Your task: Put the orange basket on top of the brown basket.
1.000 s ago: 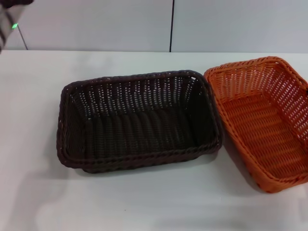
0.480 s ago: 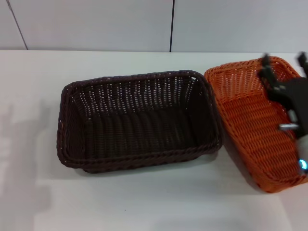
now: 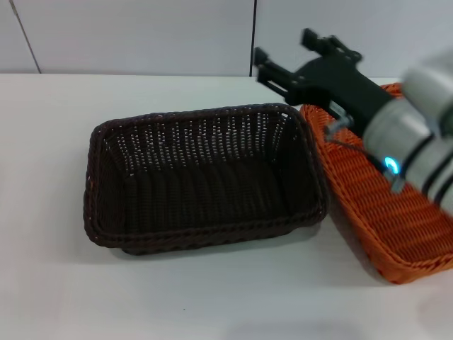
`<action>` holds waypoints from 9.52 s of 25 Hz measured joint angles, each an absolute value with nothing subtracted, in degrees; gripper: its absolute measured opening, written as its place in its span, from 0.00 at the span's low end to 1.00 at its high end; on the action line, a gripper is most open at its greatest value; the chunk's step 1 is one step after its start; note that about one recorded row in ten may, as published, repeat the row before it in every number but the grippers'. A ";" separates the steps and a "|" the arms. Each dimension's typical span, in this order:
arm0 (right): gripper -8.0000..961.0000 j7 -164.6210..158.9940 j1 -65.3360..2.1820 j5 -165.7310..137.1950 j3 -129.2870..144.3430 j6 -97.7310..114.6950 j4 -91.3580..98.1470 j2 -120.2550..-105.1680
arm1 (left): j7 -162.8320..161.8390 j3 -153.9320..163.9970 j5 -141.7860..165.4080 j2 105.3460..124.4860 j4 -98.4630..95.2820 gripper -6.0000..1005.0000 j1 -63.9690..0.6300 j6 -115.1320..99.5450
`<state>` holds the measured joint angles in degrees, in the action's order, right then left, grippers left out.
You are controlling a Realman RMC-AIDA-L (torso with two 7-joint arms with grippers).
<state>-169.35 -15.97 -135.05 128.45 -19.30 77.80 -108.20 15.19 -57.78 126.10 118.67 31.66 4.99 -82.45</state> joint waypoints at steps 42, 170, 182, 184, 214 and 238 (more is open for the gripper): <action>0.86 -133.77 -32.79 -148.83 73.67 120.77 104.01 -118.44 | 15.77 -54.04 116.37 118.82 26.84 0.78 1.27 -75.95; 0.27 -76.46 -13.29 -167.29 112.04 71.25 114.62 -119.05 | 15.30 -52.55 108.37 118.46 28.75 0.78 -2.53 -68.32; 0.63 -77.10 -8.82 -167.26 118.66 70.33 118.05 -119.37 | 15.58 -52.97 108.73 118.33 27.38 0.78 -4.75 -65.39; 0.63 -77.38 -8.64 -167.25 119.51 70.49 118.11 -119.37 | 15.59 -52.98 108.73 118.32 26.96 0.78 -4.97 -65.39; 0.63 -116.72 -6.92 -163.88 126.42 24.52 110.71 -119.40 | 14.82 -53.19 108.42 118.28 25.96 0.78 -2.75 -71.75; 0.63 -168.81 -0.90 -138.86 109.91 -50.52 55.52 -118.85 | 6.31 -52.89 108.73 118.09 21.54 0.78 -1.99 -75.64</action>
